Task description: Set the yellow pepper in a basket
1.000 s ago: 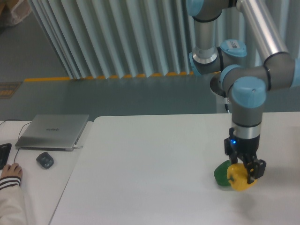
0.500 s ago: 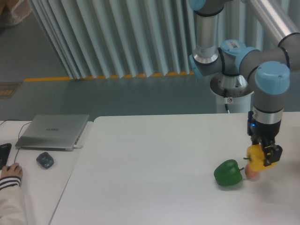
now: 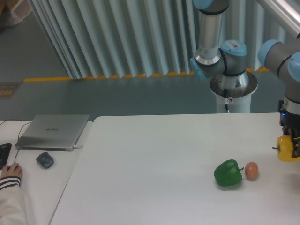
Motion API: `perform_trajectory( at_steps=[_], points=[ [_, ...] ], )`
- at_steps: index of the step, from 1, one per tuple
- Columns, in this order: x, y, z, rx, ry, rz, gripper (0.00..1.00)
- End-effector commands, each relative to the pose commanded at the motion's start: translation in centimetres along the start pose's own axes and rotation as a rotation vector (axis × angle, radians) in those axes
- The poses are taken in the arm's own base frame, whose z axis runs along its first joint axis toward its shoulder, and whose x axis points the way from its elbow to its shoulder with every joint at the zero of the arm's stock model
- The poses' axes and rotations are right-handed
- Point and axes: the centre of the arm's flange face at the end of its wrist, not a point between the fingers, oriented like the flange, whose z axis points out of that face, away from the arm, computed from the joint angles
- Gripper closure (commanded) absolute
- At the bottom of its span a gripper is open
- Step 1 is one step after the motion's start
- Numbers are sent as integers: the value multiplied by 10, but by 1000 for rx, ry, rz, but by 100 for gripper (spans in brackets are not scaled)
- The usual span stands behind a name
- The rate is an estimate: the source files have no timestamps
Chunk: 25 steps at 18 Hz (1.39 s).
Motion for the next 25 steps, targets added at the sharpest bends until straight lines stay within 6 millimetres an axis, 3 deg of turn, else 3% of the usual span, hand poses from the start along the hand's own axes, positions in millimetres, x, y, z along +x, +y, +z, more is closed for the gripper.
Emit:
perform_trajectory(
  at_steps=[4, 8, 9, 12, 18, 21, 25],
  points=[
    [-1, 37, -6, -20, -33, 71, 55],
    [-11, 59, -9, -60, -125, 1, 55],
    [-13, 73, -8, -63, -142, -41, 55],
    [-31, 86, 3, -87, -204, -88, 55],
    [-49, 114, 38, -95, -224, -135, 54],
    [-54, 127, 44, -100, -229, -148, 54],
    [-55, 138, 48, -102, -227, -160, 36]
  ],
)
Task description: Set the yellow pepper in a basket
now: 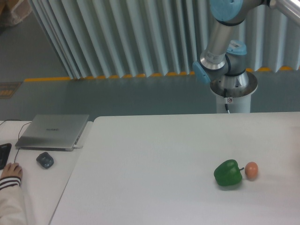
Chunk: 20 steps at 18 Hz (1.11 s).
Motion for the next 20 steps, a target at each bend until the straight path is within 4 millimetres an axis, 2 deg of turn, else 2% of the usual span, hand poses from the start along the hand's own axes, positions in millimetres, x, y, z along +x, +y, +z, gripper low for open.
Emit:
perform_trajectory(
  at_steps=[2, 3, 7, 9, 14, 17, 18, 20],
  points=[
    [-1, 1, 0, -1, -1, -1, 3],
    [2, -2, 1, 2, 4, 1, 0],
    [2, -3, 0, 2, 3, 1, 0],
    [3, -12, -2, 10, 2, 10, 0],
    [9, -63, -7, 13, 18, 3, 0],
    [22, -80, -2, 30, 45, -18, 0],
    [30, -96, 3, 47, 94, 2, 0],
    [38, -114, 3, 67, 157, 22, 0]
  ],
)
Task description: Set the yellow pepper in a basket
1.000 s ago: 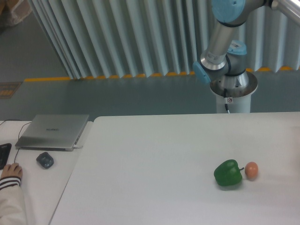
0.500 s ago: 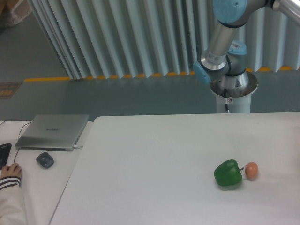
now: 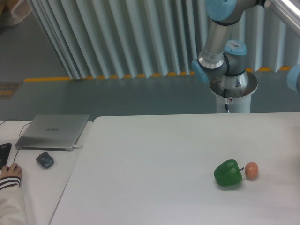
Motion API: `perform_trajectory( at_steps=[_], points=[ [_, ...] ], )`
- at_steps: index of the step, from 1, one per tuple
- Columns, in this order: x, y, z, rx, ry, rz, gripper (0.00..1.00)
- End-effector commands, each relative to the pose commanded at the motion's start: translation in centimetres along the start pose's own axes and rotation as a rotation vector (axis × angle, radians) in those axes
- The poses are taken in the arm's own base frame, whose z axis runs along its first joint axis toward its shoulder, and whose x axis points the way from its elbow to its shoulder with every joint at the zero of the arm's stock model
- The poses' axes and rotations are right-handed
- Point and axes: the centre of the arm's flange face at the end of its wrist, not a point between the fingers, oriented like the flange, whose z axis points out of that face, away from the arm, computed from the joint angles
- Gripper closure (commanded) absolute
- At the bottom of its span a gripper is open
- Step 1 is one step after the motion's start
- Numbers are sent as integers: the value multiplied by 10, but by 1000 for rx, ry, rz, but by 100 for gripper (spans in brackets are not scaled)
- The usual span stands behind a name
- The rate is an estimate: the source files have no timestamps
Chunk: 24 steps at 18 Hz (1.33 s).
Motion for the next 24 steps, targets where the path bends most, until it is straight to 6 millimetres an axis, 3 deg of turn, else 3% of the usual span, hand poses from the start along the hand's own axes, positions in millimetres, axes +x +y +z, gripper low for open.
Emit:
perform_trajectory(
  at_steps=[4, 6, 8, 11, 14, 18, 24],
  points=[
    [22, -25, -32, 113, 70, -26, 0],
    [28, -41, -38, 155, 91, -31, 0],
    [37, -58, -55, 162, 93, -8, 0],
    [49, -93, -64, 161, 118, 40, 0],
    [64, -111, -90, 127, 94, 66, 0],
    [81, -141, -82, -46, 128, 123, 0],
    [79, -144, -84, -36, 118, 85, 0]
  ],
)
